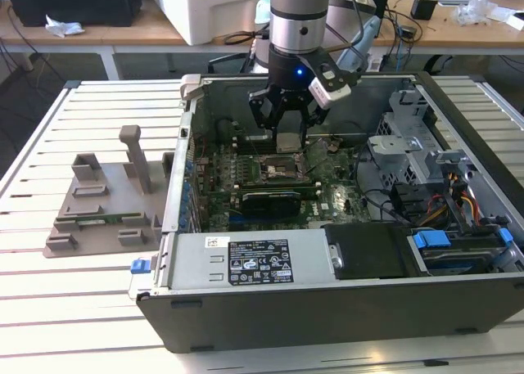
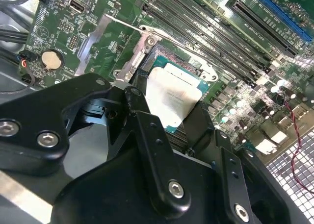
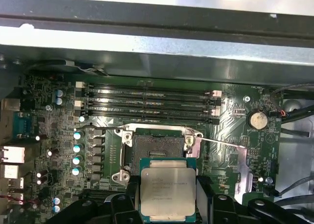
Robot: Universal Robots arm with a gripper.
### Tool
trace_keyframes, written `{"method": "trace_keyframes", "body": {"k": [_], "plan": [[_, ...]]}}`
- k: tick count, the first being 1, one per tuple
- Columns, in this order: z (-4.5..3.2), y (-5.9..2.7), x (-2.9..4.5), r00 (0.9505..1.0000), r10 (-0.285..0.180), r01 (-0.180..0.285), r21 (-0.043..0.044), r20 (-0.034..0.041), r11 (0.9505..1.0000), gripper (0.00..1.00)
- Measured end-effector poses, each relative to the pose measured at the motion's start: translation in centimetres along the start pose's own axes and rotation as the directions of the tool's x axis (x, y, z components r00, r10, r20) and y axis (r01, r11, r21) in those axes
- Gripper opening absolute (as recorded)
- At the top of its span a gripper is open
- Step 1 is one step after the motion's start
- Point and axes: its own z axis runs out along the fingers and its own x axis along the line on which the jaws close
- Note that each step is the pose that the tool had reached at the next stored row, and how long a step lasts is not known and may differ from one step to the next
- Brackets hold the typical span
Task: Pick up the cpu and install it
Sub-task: 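Place the cpu into insertion slot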
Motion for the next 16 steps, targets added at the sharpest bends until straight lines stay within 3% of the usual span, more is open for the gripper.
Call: {"method": "trace_keyframes", "body": {"k": [4,9,11,12,14,16], "plan": [[0.00,0.00,0.00,0.9963,0.085,-0.085,0.0008,-0.0026,0.9963,0.54],[0.02,0.00,0.00,0.9856,0.169,-0.169,0.0021,-0.0049,0.9856,0.54],[0.02,0.00,0.00,0.9768,0.214,-0.214,0.0027,-0.0062,0.9769,0.54],[0.02,0.00,0.00,0.9702,0.242,-0.242,0.0030,-0.0070,0.9703,0.54],[0.02,0.00,0.00,0.9638,0.266,-0.266,0.0033,-0.0077,0.9638,0.54],[0.03,0.00,0.00,0.9502,0.312,-0.312,0.0041,-0.0089,0.9502,0.54]]}}
